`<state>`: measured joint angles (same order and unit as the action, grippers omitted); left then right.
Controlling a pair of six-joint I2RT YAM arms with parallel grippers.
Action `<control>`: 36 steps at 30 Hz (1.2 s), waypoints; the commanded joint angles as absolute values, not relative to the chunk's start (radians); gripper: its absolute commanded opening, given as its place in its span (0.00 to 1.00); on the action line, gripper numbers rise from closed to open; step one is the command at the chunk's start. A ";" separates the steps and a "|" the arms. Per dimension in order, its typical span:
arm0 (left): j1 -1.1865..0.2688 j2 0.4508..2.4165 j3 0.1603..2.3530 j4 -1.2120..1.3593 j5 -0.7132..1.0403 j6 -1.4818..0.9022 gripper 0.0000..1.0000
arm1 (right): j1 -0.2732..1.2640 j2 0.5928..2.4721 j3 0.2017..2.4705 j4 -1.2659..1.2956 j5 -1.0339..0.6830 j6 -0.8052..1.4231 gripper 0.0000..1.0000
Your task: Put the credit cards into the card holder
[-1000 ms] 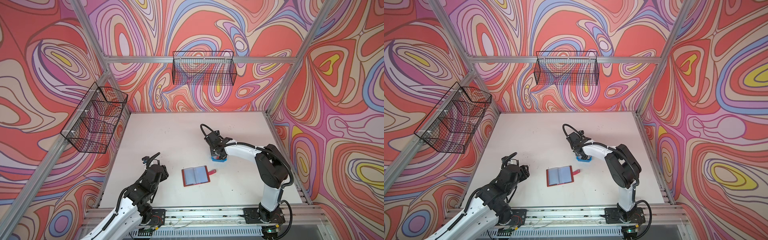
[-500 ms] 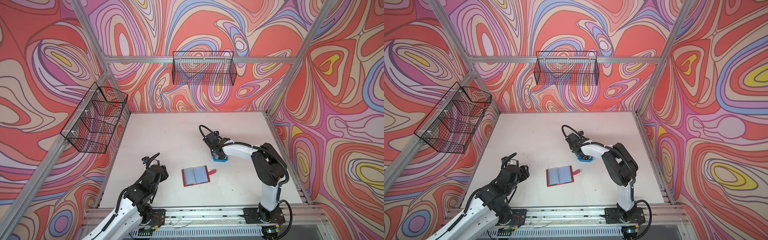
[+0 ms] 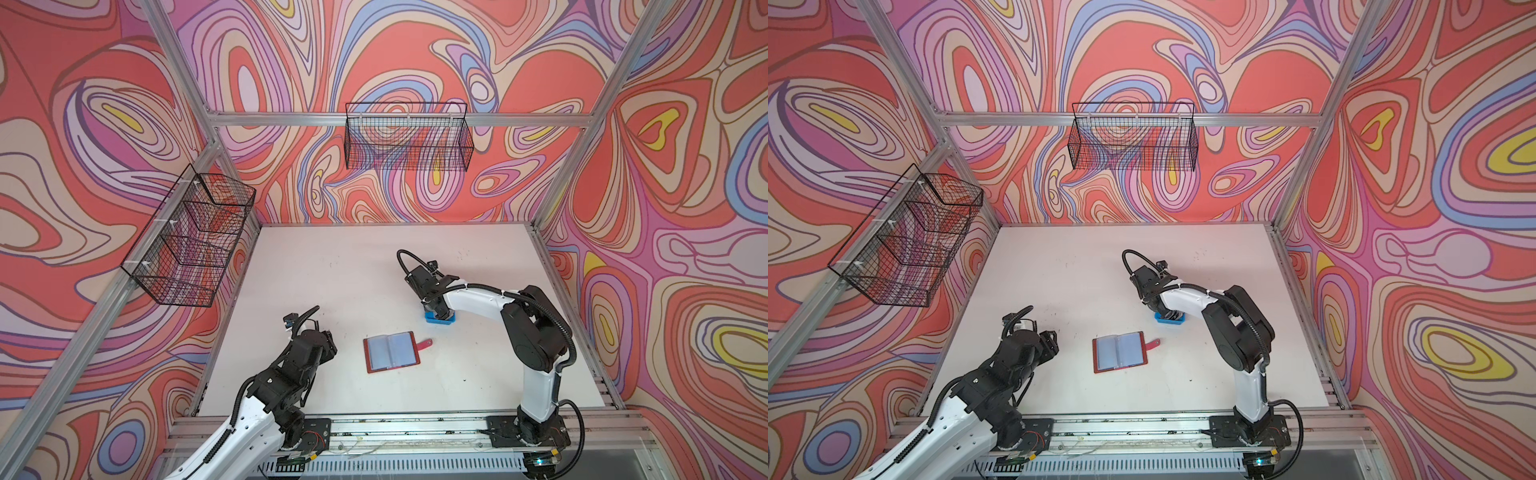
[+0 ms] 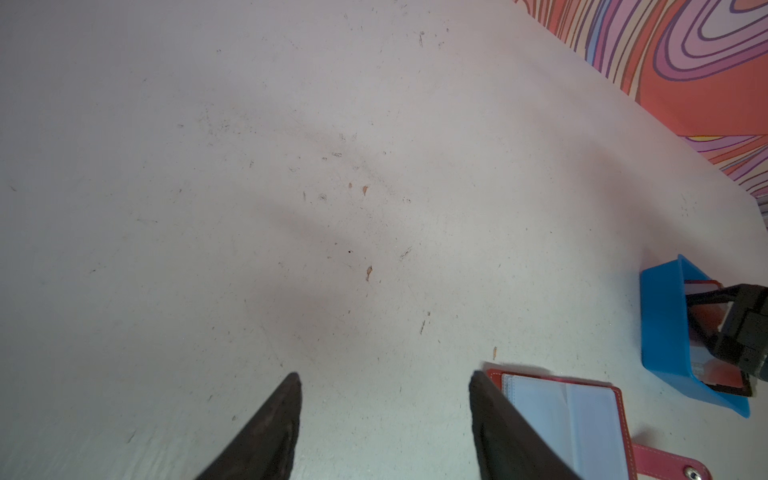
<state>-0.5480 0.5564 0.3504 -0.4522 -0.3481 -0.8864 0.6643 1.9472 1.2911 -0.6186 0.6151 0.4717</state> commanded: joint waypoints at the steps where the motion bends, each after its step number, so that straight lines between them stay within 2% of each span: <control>1: -0.545 0.546 0.337 -0.469 -0.359 -0.884 0.66 | 0.688 1.972 1.301 -0.652 0.590 0.477 0.62; 22: -0.545 0.543 0.337 -0.472 -0.362 -0.885 0.66 | 0.667 1.829 1.169 -0.418 0.182 0.499 0.63; 36: -0.545 0.545 0.339 -0.472 -0.362 -0.885 0.66 | 0.552 1.787 1.081 -0.271 -0.128 0.508 0.65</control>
<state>-0.5480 0.5510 0.3485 -0.4522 -0.3485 -0.8864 0.5583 1.8004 1.1004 -0.3138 -0.0448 0.5068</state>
